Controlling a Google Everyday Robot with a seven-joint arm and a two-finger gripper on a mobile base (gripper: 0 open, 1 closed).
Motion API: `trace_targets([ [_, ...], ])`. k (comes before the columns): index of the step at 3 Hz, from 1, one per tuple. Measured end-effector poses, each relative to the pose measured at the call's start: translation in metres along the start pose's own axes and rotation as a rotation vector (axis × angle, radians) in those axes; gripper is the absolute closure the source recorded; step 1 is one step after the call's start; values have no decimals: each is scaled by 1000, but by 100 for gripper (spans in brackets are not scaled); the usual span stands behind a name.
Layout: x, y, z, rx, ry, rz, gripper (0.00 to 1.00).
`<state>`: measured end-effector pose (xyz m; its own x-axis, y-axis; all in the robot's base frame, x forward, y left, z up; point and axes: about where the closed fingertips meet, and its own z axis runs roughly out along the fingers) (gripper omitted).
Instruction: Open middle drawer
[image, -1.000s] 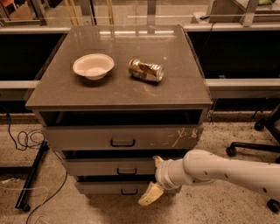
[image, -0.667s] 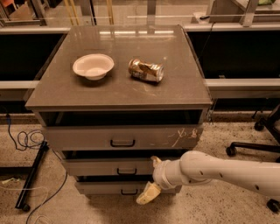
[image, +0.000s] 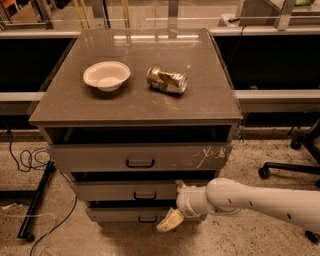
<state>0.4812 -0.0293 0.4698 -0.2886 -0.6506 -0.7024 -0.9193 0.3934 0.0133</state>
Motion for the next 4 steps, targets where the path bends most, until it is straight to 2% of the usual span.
trace_targets([
  [1,1,-13,9,33,-17,-11,0],
  [2,-10,-27,15,64,-37,-45,0],
  [4,-3,-44,38,98,-25,-103,0],
])
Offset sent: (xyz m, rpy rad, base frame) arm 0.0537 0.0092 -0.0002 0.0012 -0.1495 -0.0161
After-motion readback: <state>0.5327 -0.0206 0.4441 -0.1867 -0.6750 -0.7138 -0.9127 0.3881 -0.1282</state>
